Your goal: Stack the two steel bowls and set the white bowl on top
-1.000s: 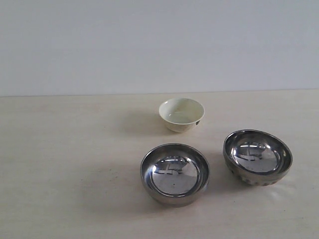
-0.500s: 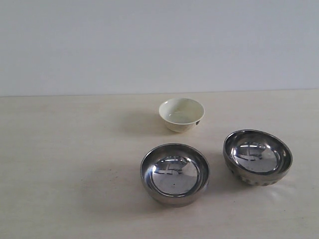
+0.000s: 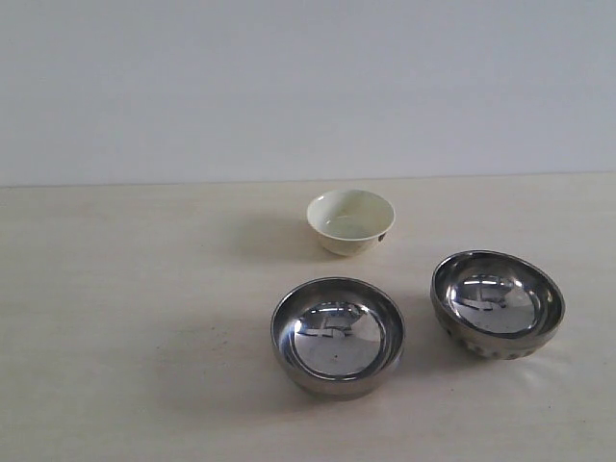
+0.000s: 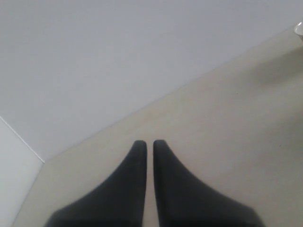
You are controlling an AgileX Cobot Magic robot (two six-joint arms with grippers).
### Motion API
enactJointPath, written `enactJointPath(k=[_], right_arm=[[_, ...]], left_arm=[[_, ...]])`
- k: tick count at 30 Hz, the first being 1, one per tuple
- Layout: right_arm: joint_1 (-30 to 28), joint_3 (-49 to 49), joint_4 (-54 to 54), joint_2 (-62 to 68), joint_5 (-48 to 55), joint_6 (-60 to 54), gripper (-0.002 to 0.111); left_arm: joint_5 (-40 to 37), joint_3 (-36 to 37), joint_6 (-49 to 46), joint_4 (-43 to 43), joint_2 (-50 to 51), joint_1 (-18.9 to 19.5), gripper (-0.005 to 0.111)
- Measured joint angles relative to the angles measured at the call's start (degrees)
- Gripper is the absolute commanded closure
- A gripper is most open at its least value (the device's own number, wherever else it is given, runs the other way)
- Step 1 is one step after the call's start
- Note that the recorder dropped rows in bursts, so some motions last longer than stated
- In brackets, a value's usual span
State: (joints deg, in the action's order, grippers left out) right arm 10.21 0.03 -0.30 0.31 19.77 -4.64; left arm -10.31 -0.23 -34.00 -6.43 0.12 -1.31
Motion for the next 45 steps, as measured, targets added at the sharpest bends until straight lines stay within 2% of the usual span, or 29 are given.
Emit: enactJointPath(k=[6,13,28,45], right_arm=[[0.0,0.0,0.0,0.0,0.0,0.0,0.108],[0.0,0.0,0.0,0.0,0.0,0.0,0.108],[0.0,0.0,0.0,0.0,0.0,0.0,0.108],[0.0,0.0,0.0,0.0,0.0,0.0,0.108]], left_arm=[[-0.2,0.0,0.0,0.0,0.0,0.0,0.102],[-5.9,0.0,0.3,0.0,0.0,0.0,0.102],[-6.5,0.0,25.2,0.0,0.0,0.0,0.102],[-6.6,0.0,31.4,0.0,0.0,0.0,0.102]])
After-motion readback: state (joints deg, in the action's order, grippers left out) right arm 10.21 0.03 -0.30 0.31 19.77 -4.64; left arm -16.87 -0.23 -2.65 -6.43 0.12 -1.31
